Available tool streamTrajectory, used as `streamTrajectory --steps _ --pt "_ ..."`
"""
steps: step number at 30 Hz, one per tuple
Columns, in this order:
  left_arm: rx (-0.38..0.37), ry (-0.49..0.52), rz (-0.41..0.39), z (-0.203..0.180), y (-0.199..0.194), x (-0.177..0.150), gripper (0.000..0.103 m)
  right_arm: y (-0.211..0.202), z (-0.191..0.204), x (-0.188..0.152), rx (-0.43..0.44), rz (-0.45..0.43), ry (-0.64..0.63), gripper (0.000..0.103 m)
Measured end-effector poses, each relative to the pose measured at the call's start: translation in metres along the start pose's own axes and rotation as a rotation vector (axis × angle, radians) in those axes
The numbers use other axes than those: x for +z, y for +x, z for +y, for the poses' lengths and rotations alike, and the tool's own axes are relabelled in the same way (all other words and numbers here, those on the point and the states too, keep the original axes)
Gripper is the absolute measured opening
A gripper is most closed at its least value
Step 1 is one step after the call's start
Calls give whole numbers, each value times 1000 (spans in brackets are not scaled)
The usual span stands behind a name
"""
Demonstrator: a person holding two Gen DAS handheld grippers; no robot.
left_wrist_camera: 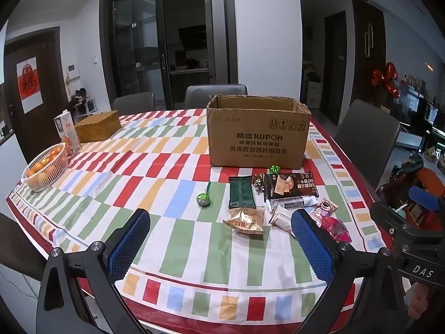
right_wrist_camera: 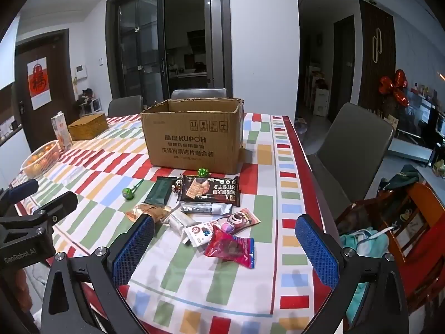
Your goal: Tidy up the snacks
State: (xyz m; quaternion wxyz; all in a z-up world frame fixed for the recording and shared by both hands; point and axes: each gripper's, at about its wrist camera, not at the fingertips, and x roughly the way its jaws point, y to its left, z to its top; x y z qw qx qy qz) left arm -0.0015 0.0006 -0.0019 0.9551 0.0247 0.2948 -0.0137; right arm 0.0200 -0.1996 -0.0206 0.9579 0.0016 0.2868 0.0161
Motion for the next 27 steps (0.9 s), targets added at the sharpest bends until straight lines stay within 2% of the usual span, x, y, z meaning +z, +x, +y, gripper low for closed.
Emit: streamTrajectory --steps 27 --pt "4 6 -13 -1 -8 8 103 0 0 0 2 3 0 102"
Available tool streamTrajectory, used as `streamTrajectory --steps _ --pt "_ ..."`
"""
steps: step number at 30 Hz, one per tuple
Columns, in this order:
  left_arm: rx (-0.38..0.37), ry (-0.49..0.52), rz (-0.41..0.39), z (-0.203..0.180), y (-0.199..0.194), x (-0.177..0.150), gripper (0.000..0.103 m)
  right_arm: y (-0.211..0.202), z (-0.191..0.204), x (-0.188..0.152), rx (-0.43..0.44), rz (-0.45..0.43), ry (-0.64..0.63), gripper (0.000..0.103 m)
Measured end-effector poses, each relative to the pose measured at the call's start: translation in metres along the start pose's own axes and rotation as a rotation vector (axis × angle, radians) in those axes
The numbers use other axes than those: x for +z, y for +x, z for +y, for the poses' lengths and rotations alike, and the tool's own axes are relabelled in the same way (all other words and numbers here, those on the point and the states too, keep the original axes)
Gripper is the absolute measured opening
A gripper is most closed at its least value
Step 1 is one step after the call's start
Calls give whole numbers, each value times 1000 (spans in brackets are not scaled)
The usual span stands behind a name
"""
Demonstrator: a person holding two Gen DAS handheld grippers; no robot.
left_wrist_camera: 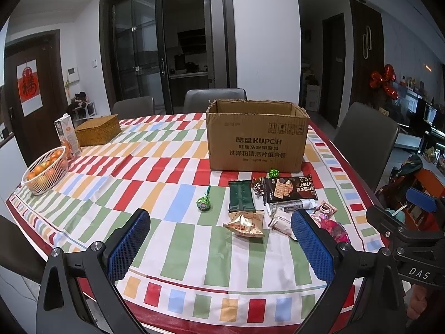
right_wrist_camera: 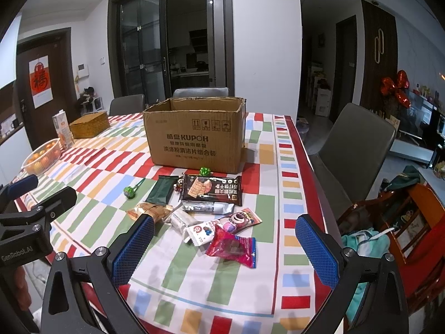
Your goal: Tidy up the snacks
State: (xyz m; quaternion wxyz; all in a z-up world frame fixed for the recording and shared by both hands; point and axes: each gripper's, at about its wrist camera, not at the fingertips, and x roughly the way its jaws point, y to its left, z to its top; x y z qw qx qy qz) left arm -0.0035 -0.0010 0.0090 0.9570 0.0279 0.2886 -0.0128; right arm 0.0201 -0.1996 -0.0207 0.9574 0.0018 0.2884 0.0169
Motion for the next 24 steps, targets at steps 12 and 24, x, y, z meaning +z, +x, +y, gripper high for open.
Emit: streamTrajectory --steps 12,24 --pt "4 3 -6 1 0 2 103 -1 3 1 0 2 -1 102" --pt "4 4 -5 1 0 2 103 1 3 0 0 3 -2 102"
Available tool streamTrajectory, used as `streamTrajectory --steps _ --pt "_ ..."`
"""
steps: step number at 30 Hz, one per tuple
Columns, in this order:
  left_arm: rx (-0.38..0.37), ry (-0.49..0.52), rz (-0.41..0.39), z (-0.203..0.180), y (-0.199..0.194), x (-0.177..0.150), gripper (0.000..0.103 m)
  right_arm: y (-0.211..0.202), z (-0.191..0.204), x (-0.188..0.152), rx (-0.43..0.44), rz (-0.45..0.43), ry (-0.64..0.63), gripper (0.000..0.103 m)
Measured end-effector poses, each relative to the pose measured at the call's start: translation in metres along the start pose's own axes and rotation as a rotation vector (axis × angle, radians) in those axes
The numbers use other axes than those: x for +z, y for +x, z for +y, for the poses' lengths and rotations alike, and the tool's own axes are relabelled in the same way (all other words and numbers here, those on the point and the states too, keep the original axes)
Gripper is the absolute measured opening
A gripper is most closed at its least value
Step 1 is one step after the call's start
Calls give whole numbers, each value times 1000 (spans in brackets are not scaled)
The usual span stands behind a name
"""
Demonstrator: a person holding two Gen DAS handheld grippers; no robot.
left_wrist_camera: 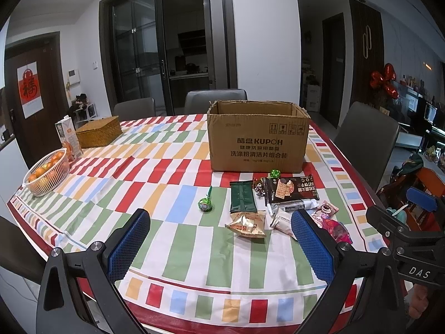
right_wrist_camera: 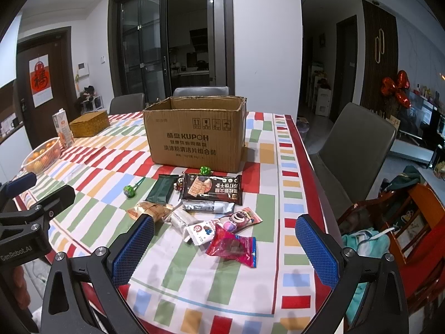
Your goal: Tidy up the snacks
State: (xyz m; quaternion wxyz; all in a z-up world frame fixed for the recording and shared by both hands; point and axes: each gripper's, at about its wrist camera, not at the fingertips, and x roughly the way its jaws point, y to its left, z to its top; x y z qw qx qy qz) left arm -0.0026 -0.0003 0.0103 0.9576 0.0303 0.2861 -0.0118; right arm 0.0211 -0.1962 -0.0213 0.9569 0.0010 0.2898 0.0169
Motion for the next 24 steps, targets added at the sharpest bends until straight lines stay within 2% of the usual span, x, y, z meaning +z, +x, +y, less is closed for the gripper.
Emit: streamTrajectory --steps 16,24 --pt "-4 2 15 -1 8 -8 103 1 3 -2 1 14 1 102" --pt "-8 10 42 0 22 -13 103 19 -3 -8 4 52 5 102"
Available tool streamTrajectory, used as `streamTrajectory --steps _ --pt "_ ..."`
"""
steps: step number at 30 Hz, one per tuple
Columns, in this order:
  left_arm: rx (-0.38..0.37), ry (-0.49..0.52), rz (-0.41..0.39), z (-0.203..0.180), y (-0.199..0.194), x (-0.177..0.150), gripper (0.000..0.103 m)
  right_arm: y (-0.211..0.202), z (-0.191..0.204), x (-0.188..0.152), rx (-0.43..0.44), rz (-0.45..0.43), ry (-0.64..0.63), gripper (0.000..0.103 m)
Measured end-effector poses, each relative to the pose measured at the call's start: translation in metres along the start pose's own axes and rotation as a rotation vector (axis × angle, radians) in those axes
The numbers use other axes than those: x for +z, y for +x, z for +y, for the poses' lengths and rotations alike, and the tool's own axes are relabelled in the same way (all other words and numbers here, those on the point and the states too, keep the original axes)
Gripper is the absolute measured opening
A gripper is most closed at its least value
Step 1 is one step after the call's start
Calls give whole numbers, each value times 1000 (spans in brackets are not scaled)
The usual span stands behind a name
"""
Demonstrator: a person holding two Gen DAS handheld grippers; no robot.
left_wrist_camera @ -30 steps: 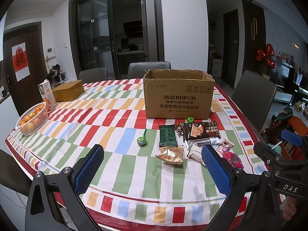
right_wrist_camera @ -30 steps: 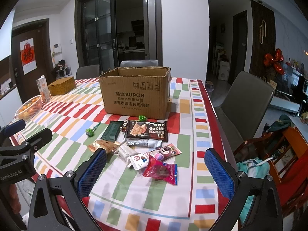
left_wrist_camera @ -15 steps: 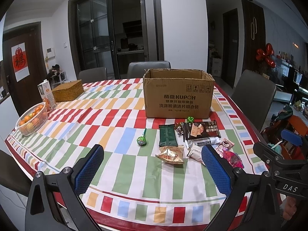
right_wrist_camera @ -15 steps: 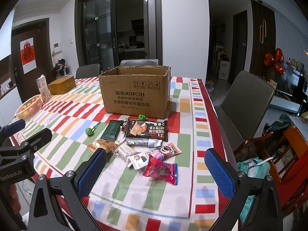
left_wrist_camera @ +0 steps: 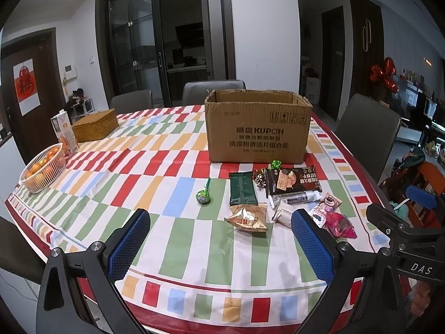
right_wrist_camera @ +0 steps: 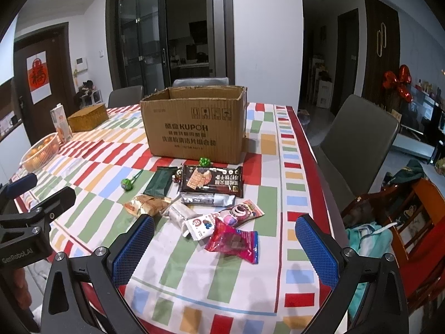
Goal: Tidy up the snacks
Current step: 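Grasp the gold biscuit packet with the left tool while the right tool grasps the pink candy bag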
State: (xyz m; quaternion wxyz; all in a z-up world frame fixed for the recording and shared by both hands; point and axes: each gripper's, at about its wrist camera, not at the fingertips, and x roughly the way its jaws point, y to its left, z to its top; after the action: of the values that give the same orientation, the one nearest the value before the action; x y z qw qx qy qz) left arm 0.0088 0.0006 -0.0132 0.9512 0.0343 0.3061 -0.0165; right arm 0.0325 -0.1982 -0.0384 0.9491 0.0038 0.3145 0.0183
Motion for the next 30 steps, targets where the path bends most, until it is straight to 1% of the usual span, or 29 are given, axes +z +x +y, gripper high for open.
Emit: streamTrajectory --steps 6,13,18,22,30 --pt "-1 17 18 -2 14 -4 103 18 -6 -2 -8 61 17 102" --pt "-13 43 52 -6 41 -8 94 44 -12 -8 -8 130 42 102" --pt "-37 56 88 -11 64 -8 90 64 -17 -11 -11 178 62 102" --pt "-48 76 118 -16 81 -8 90 80 -23 -14 -12 218 87 100" --pt "-46 124 157 -27 116 -6 88 109 -32 -21 -6 288 133 91"
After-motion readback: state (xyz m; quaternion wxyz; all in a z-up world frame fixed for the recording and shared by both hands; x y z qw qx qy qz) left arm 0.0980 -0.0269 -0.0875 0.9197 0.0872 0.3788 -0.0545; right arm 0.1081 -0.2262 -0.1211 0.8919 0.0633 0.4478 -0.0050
